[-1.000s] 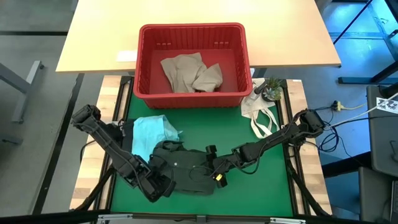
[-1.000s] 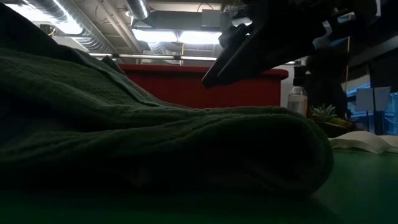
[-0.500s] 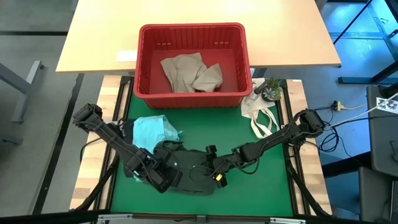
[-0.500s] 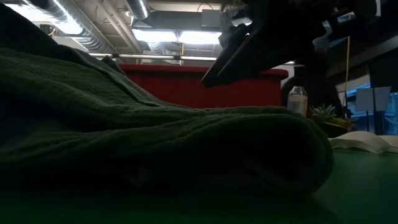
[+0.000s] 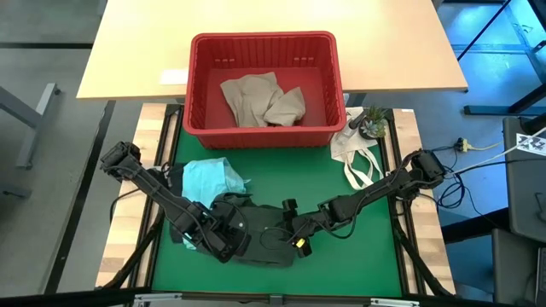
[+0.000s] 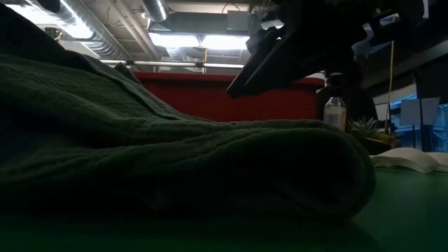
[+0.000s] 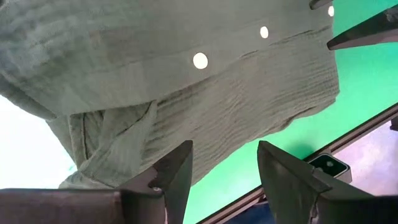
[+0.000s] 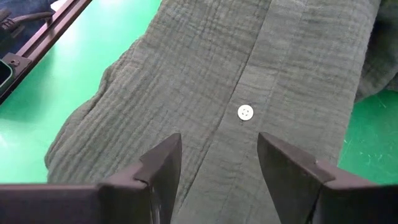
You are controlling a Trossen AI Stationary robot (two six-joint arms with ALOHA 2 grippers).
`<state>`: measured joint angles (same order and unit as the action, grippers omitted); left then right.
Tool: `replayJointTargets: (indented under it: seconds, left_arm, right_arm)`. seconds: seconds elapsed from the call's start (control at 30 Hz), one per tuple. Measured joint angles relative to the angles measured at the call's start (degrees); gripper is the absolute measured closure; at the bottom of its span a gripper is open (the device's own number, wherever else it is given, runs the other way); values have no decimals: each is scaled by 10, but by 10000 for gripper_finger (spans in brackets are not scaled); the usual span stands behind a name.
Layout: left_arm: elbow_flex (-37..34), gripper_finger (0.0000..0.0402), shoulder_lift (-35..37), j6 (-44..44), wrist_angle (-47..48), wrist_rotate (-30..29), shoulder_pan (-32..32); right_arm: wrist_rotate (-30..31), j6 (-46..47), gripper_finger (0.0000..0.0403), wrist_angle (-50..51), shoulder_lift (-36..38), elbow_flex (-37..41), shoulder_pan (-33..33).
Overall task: Fold Laundry from Bin
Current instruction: Stack the folded green polo shirt on top of the folded blue shorts
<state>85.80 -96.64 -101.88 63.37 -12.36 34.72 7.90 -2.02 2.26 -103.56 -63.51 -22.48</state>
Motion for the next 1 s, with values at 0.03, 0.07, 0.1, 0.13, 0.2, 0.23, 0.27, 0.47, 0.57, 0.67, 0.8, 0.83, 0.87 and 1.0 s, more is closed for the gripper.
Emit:
replayJointTargets:
  seconds: [0.03, 0.07, 0.1, 0.13, 0.2, 0.23, 0.27, 0.47, 0.57, 0.67, 0.8, 0.83, 0.87, 1.0]
  left_arm:
    - [0, 229, 0, 0, 0, 0, -2]
    - [0, 229, 0, 0, 0, 0, -3]
    - [0, 229, 0, 0, 0, -1, -3]
    - [0, 229, 0, 0, 0, -2, -6]
    - [0, 229, 0, 0, 0, -2, -9]
    - [0, 229, 0, 0, 0, -2, -10]
    - [0, 229, 0, 0, 0, -2, -11]
    - [0, 229, 0, 1, 0, -2, -11]
    - [0, 229, 0, 1, 0, -2, -15]
    - [0, 229, 0, 1, 0, -2, -18]
    - [0, 229, 0, 1, 0, -2, -19]
    - [0, 229, 0, 1, -1, -2, -19]
    - [0, 229, 0, 1, -1, -2, -18]
    - [0, 229, 0, 1, -1, 0, -18]
  right_arm:
    - [0, 0, 194, 0, 0, 0, 0]
    - [0, 0, 194, 0, 0, 0, 0]
    - [0, 0, 194, 0, 0, 0, 0]
    - [0, 0, 194, 0, 0, 0, 0]
    - [0, 0, 194, 0, 0, 0, 0]
    - [0, 0, 194, 0, 0, 0, 0]
    - [0, 0, 194, 0, 0, 0, 0]
    - [0, 0, 194, 0, 0, 0, 0]
    - [0, 0, 194, 0, 0, 0, 0]
    - [0, 0, 194, 0, 0, 0, 0]
    - [0, 0, 194, 0, 0, 0, 0]
    - [0, 0, 194, 0, 0, 0, 0]
    - [0, 0, 194, 0, 0, 0, 0]
    - [0, 0, 194, 0, 0, 0, 0]
